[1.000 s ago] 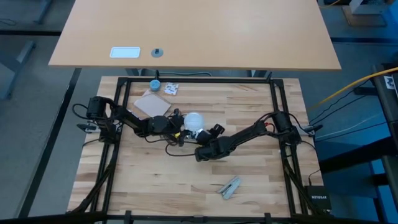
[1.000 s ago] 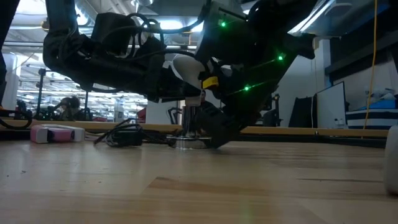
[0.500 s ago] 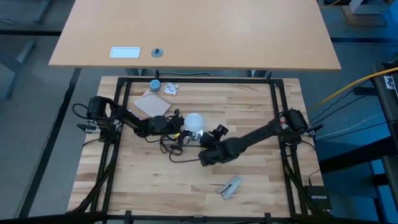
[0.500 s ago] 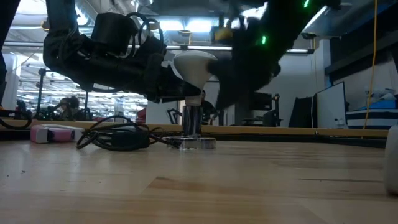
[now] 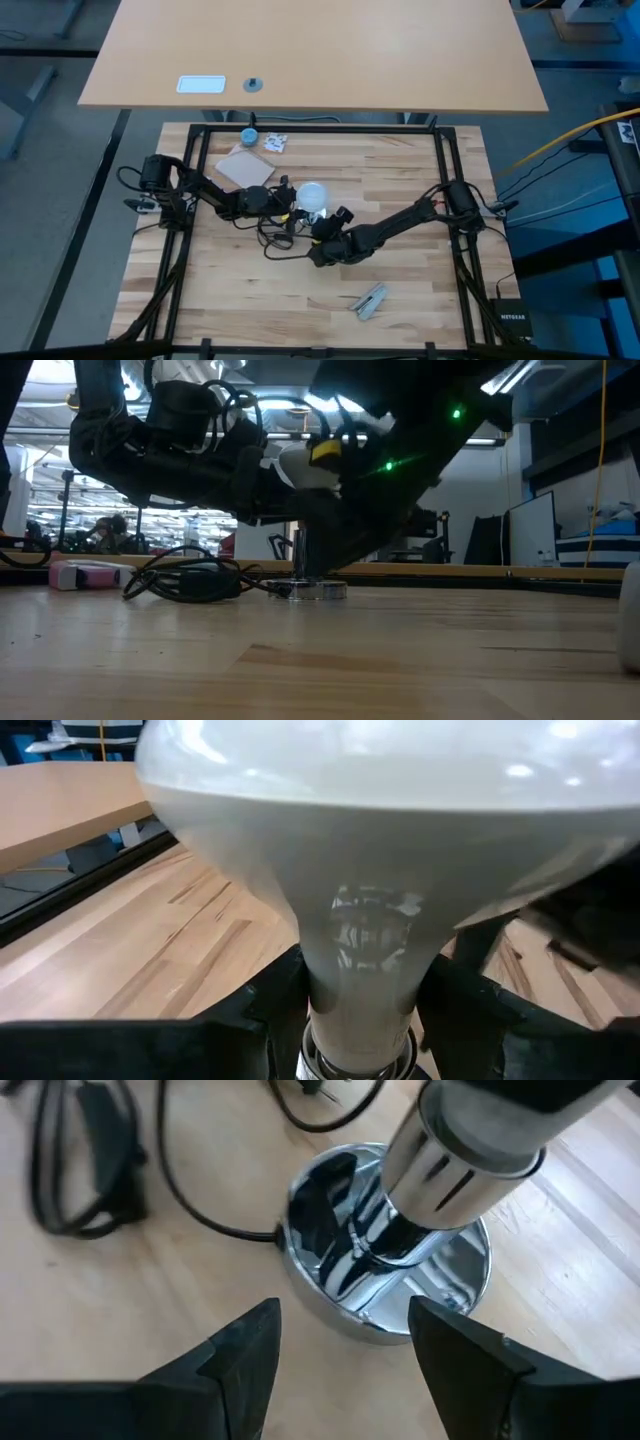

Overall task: Screw lightbulb
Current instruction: Insert the light bulb into the lamp

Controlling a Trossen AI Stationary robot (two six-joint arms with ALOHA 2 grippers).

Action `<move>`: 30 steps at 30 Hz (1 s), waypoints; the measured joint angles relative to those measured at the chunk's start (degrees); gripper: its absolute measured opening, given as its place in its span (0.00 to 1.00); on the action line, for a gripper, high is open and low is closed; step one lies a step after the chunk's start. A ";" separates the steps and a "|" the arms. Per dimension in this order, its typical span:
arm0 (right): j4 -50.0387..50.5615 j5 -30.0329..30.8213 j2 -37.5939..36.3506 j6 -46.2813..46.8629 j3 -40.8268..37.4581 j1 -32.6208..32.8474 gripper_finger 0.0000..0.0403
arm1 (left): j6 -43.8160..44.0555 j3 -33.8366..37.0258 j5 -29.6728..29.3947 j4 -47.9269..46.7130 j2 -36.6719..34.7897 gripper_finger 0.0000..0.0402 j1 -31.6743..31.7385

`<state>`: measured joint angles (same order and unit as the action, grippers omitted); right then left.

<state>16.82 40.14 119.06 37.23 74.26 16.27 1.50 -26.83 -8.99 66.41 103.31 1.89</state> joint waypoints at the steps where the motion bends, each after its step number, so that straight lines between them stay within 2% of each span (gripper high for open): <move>1: -0.18 0.30 0.30 0.00 0.00 -0.36 0.56 | 0.00 0.00 -0.02 0.04 0.00 0.39 0.00; 11: 0.88 -0.62 1.89 -0.09 0.13 -3.86 0.56 | -0.13 -0.02 -0.50 -0.08 0.00 0.39 0.04; 23: 8.10 4.61 2.07 2.23 0.01 -4.62 0.56 | -0.21 -0.11 -1.06 -1.05 -0.09 0.39 0.04; 30: 9.26 4.30 1.70 2.19 -0.04 -5.10 0.56 | -0.02 -0.02 0.08 -1.00 -0.11 0.39 0.26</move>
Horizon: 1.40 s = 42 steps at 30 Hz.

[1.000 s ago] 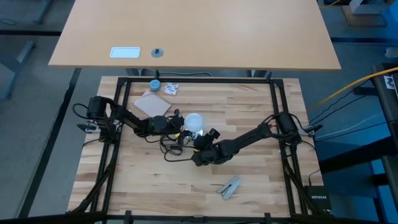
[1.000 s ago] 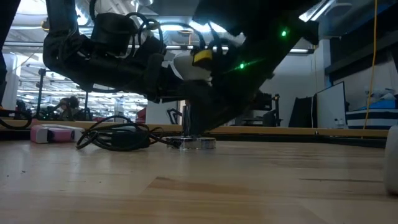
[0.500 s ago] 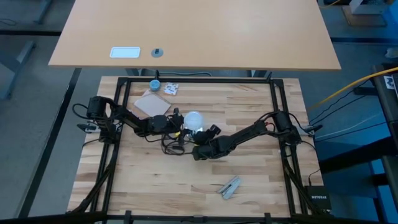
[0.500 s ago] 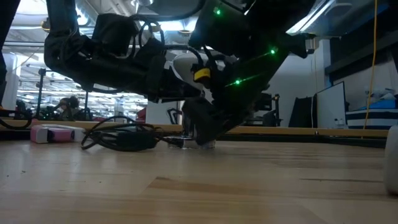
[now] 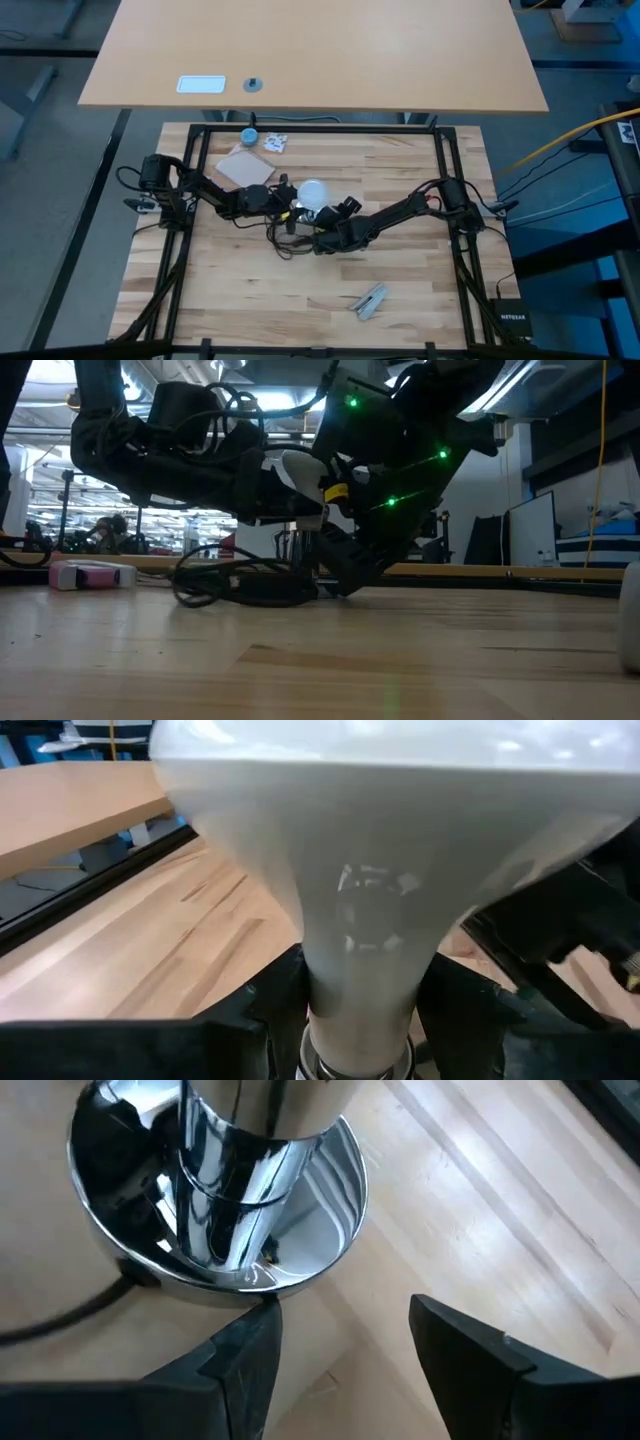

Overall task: Screw lightbulb
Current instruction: Insert the light bulb into the lamp

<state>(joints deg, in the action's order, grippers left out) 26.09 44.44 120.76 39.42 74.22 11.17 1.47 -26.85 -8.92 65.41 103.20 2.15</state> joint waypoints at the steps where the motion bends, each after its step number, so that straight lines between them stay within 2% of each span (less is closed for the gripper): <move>1: 0.21 -0.74 -0.37 -0.02 -0.04 0.32 0.56 | 0.04 0.00 0.18 -0.02 0.00 0.39 0.10; 9: -2.76 -0.75 -6.24 0.02 0.08 4.21 0.56 | 0.84 -0.04 0.49 -0.04 0.04 0.39 0.16; 12: -6.74 -4.21 -6.54 0.41 0.08 4.59 0.56 | 1.10 -0.04 0.38 -0.04 0.04 0.39 0.16; 15: -11.30 -10.69 -5.99 3.83 0.10 4.49 0.56 | 1.06 -0.04 0.18 -0.06 0.04 0.39 0.16; 22: -13.19 -14.73 -3.68 11.38 0.04 4.55 0.56 | -0.37 0.18 0.12 -1.44 -0.02 0.39 0.16; 29: -11.76 -13.78 -3.60 11.37 0.04 4.55 0.56 | -0.22 0.20 -0.06 -1.44 0.00 0.39 0.27; 38: -2.48 -10.69 -3.54 16.10 0.04 4.55 0.56 | -0.05 0.22 -0.26 -1.34 0.04 0.39 0.09; 42: -2.64 -7.38 -3.51 16.25 0.04 4.58 0.56 | -0.02 0.24 -0.28 -1.24 0.04 0.39 0.09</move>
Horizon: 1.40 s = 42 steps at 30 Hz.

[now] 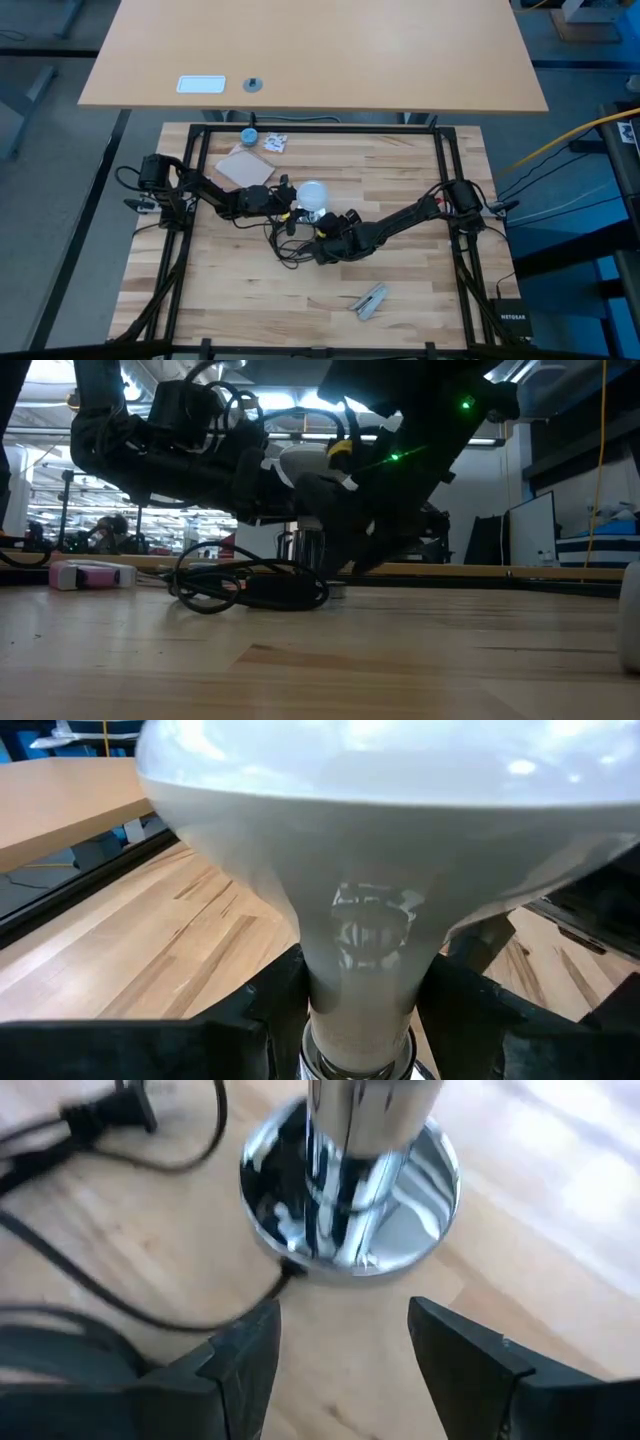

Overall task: Screw lightbulb
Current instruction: Insert the light bulb into the lamp

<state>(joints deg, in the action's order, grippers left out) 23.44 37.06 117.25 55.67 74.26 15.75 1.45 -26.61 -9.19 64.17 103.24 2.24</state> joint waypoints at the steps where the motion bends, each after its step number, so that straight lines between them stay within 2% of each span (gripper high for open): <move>1: -0.69 0.90 0.00 0.03 0.00 0.04 0.56 | 0.00 0.00 0.00 0.05 0.00 0.39 0.00; 4: -3.85 0.45 0.00 0.01 0.00 0.04 0.56 | 0.00 0.00 0.00 0.17 0.00 0.39 0.00; 9: -5.28 -4.19 0.00 2.40 0.02 0.55 0.56 | 0.01 0.01 0.00 0.46 0.00 0.39 0.04; 14: -6.55 -0.51 0.04 9.89 0.04 2.07 0.56 | 0.02 0.04 0.04 1.54 0.07 0.39 0.15; 20: -9.24 -0.84 2.57 14.90 0.07 1.78 0.56 | -0.76 0.09 0.07 2.22 0.11 0.39 0.15; 25: -13.34 -2.15 5.36 15.16 0.09 1.25 0.56 | -0.72 0.09 0.07 2.30 0.11 0.39 0.15; 36: 0.67 -1.04 4.87 19.33 0.35 1.15 0.56 | -1.77 0.04 0.07 2.09 0.07 0.39 0.15; 42: 4.65 3.07 4.94 21.33 0.18 1.01 0.56 | -1.73 0.02 0.15 1.77 0.02 0.39 0.11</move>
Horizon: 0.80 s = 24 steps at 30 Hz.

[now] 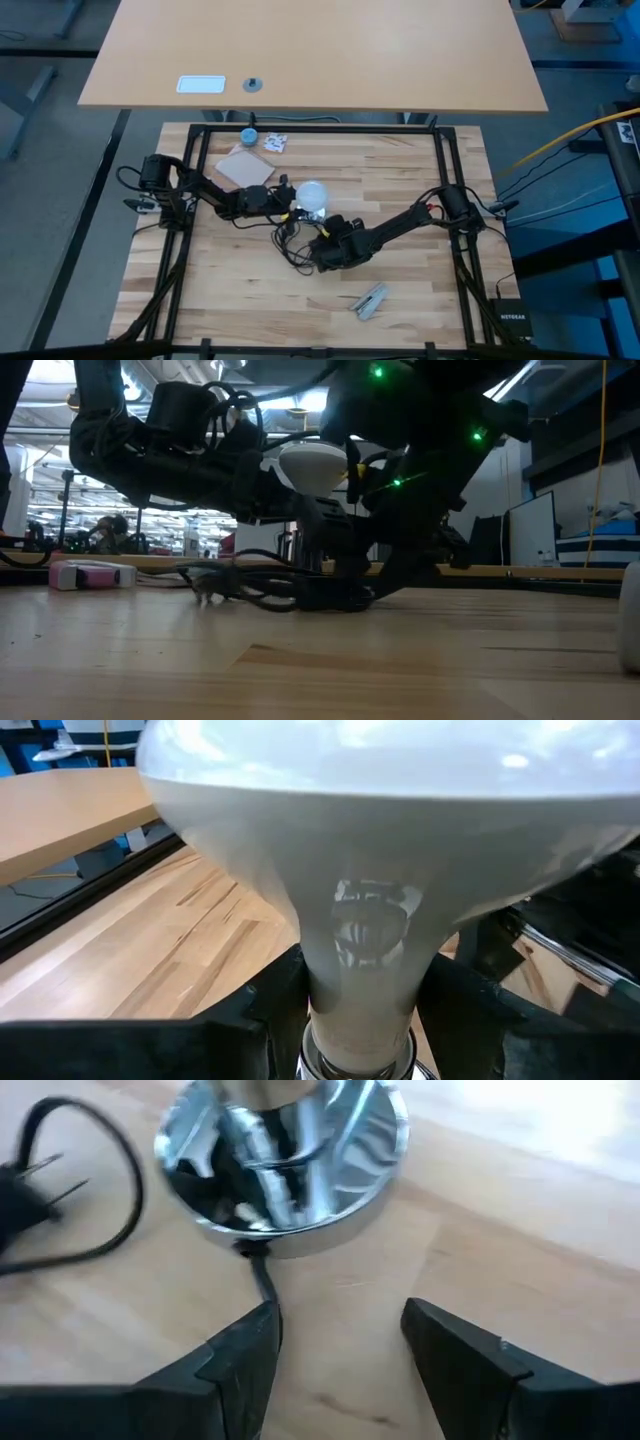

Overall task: Screw lightbulb
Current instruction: Insert the light bulb into the lamp

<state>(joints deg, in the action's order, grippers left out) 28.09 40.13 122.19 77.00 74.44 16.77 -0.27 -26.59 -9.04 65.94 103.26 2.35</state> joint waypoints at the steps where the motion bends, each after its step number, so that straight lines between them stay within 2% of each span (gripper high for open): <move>1: 0.93 0.79 0.00 0.59 -0.03 -0.07 0.56 | 0.04 0.00 0.04 -0.12 -0.02 0.39 0.00; 13: 10.97 7.84 0.33 0.37 -0.33 -5.10 0.56 | 0.23 -0.04 0.59 -0.35 -0.04 0.39 0.00; 17: 11.53 8.25 0.33 -3.35 -0.33 -6.85 0.56 | 0.50 -0.02 0.64 -0.36 -0.04 0.39 0.02; 24: 14.94 9.11 -3.59 -4.22 -0.33 -4.81 0.56 | 0.44 -0.02 0.81 -0.33 -0.04 0.39 0.00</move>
<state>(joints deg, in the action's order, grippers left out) 43.03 49.23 118.60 72.78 74.11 11.95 0.17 -26.61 -8.22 65.60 103.22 2.35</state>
